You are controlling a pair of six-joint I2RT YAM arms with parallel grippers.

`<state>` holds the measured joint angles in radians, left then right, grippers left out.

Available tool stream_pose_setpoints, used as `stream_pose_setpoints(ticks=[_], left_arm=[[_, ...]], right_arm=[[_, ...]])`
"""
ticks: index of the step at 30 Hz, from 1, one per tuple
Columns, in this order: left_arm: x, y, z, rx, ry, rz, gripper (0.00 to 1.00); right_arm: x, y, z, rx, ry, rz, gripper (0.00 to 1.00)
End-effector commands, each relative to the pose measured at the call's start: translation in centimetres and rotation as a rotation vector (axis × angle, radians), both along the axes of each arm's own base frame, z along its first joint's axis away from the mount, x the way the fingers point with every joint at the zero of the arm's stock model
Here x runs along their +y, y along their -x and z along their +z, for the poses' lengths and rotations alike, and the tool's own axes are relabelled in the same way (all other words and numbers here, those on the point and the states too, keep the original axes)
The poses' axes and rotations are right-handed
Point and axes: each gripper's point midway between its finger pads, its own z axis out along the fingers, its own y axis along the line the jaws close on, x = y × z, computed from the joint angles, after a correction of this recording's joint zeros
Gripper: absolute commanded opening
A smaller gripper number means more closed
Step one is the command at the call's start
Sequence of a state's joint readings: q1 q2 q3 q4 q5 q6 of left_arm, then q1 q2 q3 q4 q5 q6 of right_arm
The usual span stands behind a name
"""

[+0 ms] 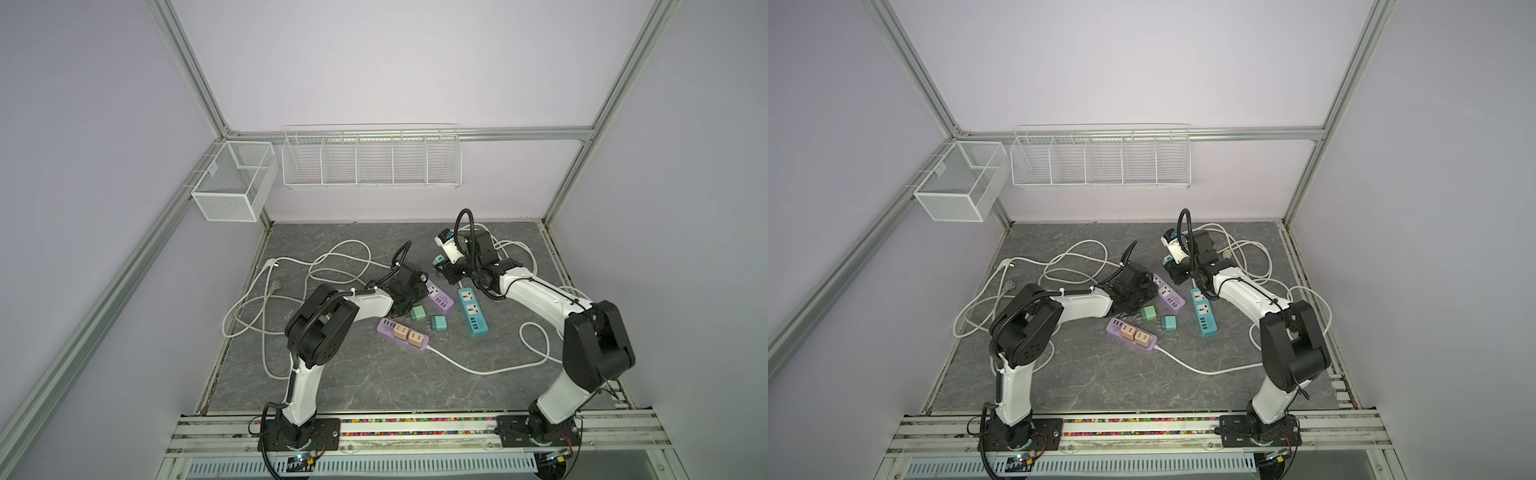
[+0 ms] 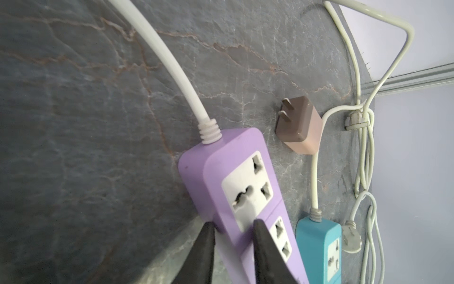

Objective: Pull the plug off the socket
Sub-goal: 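Pull the teal adapter up off the purple strip with the right gripper, then carry the teal adapter beside the teal strip and open the right gripper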

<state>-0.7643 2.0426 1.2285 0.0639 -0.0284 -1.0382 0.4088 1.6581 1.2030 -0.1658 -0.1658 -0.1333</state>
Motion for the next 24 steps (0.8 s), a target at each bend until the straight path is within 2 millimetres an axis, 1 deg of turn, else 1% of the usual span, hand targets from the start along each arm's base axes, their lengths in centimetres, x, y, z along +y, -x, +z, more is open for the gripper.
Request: stream_pose_setpoints(ticks=[1,4,7,9,12,15,17,18,22,24], left_arm=[[3.7,3.1,-6.1,0.179,-0.223,-0.005,0.27],[3.0,2.2,-3.8,0.135,-0.208,-0.020,0.28],[2.3,1.2,-1.4,0.086,-0.204,-0.042,0.29],[2.2,0.7,-0.3,0.078,-0.219,-0.048,0.29],[1.8,0.1,2.0,0.024,-0.190,-0.057,0.29],[2.0,0.3,3.9,-0.001,-0.177,-0.057,0.31],[2.2,0.5,5.5,-0.027,-0.166,-0.062,0.31],[2.4,0.7,6.4,-0.046,-0.158,-0.067,0.32],[3.6,1.6,9.1,-0.098,-0.153,-0.078,0.34],[4.1,2.2,10.2,-0.114,-0.145,-0.080,0.34]], right_arm=[[-0.9,1.1,1.4,0.001,-0.060,-0.041,0.29],[-1.7,2.0,2.2,0.001,-0.085,-0.088,0.29],[-3.0,2.9,2.4,0.039,-0.135,-0.182,0.29],[-3.6,3.9,2.2,0.072,-0.186,-0.232,0.28],[-3.6,5.5,1.6,0.131,-0.247,-0.254,0.28],[-4.0,6.8,1.5,0.173,-0.295,-0.276,0.28],[-3.8,7.7,1.9,0.198,-0.344,-0.270,0.28],[-3.8,8.6,1.1,0.228,-0.353,-0.265,0.29],[-3.9,10.6,0.3,0.282,-0.413,-0.275,0.29],[-3.8,11.2,-0.2,0.324,-0.435,-0.284,0.29]])
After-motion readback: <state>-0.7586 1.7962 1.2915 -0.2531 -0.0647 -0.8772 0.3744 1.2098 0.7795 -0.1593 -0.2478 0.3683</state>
